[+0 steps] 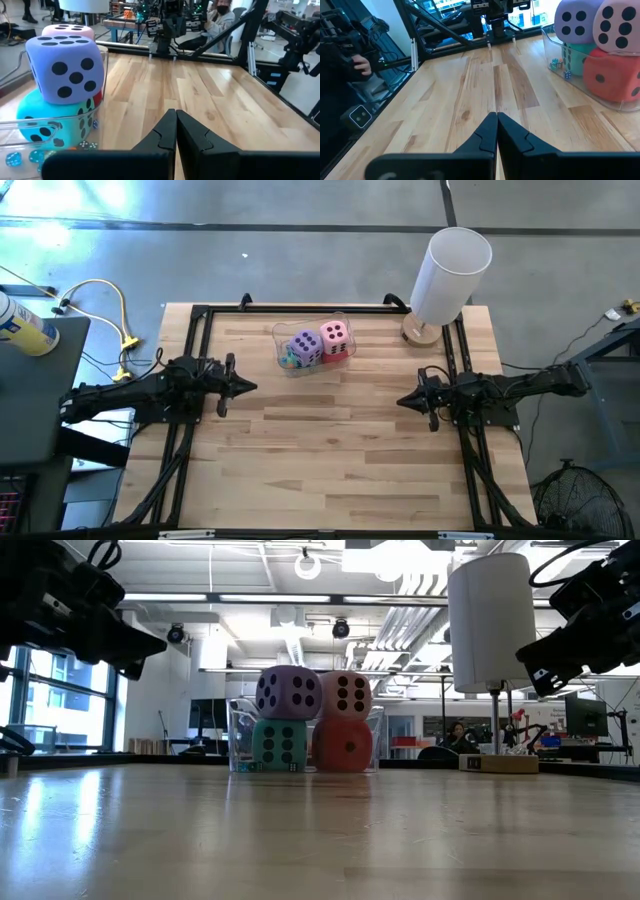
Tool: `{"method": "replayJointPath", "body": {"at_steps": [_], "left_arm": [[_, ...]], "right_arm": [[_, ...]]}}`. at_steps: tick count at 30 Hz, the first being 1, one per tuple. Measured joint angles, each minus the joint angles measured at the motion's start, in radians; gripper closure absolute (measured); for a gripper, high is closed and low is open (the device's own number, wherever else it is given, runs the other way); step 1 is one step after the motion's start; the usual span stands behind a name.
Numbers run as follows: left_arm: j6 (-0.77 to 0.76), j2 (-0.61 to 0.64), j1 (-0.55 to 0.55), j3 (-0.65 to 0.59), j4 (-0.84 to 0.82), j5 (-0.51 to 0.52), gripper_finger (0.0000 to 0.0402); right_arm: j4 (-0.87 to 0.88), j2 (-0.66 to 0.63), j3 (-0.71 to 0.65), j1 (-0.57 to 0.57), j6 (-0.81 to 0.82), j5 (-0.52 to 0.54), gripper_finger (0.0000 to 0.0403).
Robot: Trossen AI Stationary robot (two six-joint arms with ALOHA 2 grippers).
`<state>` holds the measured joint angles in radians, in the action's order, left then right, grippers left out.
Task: Pick & Place Dice
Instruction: Return to Home Position
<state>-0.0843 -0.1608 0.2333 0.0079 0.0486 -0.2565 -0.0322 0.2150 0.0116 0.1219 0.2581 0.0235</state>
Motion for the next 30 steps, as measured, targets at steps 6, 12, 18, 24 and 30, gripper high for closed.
{"method": "replayJointPath", "body": {"at_steps": [6, 12, 18, 24, 30], "left_arm": [[-0.011, 0.0, 0.0, 0.0, 0.0, 0.0, 0.0399], [-0.014, 0.0, 0.0, 0.0, 0.0, 0.0, 0.0399], [-0.014, 0.0, 0.0, 0.0, 0.0, 0.0, 0.0399], [-0.014, 0.004, -0.068, 0.0, 0.019, 0.034, 0.0399], [-0.014, 0.002, -0.151, 0.0, 0.024, 0.039, 0.0399]], "right_arm": [[0.0, 0.0, 0.0, 0.0, 0.0, 0.0, 0.0401], [0.0, 0.0, 0.0, 0.0, 0.0, 0.0, 0.0401], [0.0, 0.0, 0.0, 0.0, 0.0, 0.0, 0.0401], [0.0, 0.0, 0.0, 0.0, 0.0, -0.001, 0.0401], [-0.001, 0.0, 0.0, 0.0, 0.0, -0.001, 0.0401]]}}
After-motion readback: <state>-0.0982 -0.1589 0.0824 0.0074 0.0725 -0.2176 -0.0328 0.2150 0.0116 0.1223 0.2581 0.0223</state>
